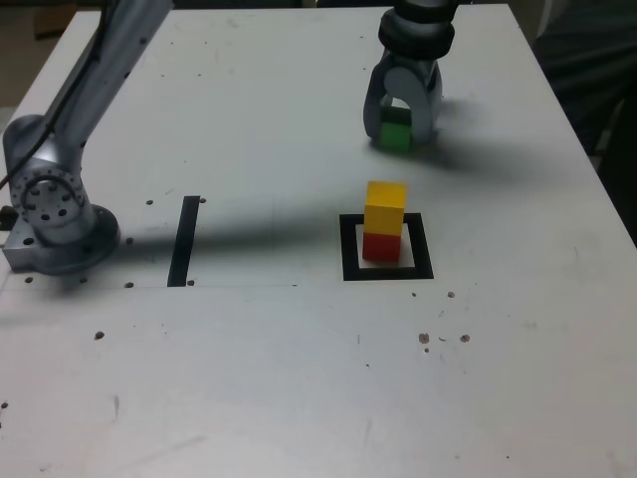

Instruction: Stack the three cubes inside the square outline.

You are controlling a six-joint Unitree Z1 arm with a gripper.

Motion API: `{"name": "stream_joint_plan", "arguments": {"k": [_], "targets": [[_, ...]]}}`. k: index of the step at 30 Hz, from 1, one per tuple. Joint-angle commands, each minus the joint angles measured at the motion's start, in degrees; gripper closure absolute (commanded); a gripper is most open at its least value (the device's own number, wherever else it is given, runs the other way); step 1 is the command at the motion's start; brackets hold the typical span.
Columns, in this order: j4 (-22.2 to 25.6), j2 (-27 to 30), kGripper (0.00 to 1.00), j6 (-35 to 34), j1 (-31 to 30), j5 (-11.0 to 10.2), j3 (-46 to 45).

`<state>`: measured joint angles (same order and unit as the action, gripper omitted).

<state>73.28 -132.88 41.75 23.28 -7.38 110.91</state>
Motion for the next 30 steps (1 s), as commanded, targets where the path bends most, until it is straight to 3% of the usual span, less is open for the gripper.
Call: {"name": "stream_joint_plan", "arguments": {"k": [1, 13, 30], "targets": [[0.35, 1.43, 0.72, -0.1, -0.33, -0.03, -0.14], [0.89, 9.85, 0.72, -2.81, -3.76, 1.64, -5.22], [3.83, 21.84, 0.72, -17.02, -14.87, 1.8, -14.02]]}}
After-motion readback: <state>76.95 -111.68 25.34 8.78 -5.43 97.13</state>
